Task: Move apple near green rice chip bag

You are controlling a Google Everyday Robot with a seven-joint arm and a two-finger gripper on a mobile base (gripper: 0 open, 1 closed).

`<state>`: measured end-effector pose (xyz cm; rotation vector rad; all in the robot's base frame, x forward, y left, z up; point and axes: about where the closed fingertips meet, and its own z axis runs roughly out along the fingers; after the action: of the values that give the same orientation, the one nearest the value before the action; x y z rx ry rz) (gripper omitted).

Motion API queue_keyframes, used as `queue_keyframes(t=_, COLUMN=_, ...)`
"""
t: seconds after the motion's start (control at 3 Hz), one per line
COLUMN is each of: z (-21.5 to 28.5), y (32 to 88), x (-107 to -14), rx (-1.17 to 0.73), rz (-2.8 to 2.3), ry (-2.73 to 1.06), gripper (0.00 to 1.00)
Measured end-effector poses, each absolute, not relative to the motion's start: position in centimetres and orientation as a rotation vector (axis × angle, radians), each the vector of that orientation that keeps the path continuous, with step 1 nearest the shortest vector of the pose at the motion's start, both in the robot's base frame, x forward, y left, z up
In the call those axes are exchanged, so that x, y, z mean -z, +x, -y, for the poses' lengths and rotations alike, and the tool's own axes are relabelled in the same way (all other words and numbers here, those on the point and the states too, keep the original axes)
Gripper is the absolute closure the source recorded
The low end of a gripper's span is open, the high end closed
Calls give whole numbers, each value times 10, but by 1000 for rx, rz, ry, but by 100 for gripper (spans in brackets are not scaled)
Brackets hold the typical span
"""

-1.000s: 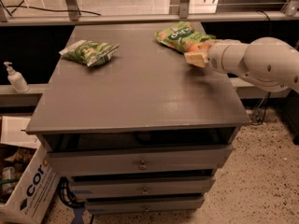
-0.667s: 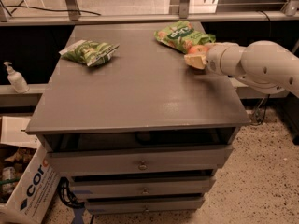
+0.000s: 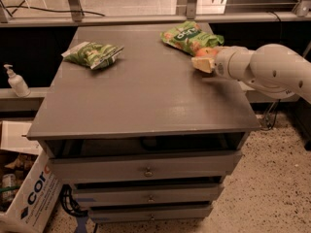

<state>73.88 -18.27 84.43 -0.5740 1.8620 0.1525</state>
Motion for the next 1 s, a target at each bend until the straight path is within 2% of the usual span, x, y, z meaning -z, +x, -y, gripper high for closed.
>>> queue_keyframes(t=0.67, z=183, y=739, x=-846, rx=-153, rz=-1862, ry=-574, gripper=13)
queue_keyframes(t=1.0, z=181, y=736, x=-848, rx=-183, rz=-1860, ry=-571, gripper=0)
